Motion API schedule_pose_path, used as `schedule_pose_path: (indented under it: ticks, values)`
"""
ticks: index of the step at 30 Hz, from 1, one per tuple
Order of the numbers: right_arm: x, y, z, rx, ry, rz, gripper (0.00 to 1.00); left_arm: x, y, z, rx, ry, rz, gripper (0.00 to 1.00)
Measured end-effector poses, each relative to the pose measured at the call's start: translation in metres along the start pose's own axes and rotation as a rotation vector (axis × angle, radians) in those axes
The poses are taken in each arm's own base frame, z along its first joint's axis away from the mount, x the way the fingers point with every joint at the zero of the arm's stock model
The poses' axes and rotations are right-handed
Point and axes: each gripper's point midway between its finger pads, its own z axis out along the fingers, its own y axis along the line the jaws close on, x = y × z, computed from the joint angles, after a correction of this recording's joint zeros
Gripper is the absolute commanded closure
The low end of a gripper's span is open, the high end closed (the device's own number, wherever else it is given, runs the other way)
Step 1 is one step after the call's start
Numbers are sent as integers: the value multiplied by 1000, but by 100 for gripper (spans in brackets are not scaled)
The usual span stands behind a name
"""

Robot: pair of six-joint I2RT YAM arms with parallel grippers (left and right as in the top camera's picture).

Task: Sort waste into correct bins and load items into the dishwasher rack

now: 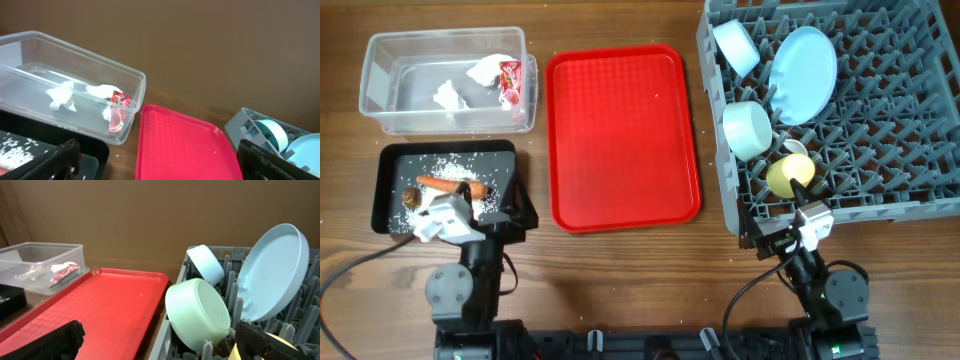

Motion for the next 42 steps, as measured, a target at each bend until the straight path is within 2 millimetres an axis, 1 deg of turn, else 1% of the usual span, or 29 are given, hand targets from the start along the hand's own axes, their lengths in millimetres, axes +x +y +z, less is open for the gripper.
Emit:
schedule_pose_path:
  ticks: [3, 9, 19, 42]
  values:
    - [0, 0, 0, 0, 0, 0, 0, 11, 2, -2, 16, -10, 23, 0]
    - [0, 0, 0, 0, -1, 0, 0, 22, 7, -2, 14, -12, 38, 0]
    - [0, 0, 0, 0, -1, 0, 0, 53, 21, 1, -2, 25, 40, 0]
    - [0, 0, 0, 0, -1, 0, 0, 53, 21, 1, -1, 24, 40, 0]
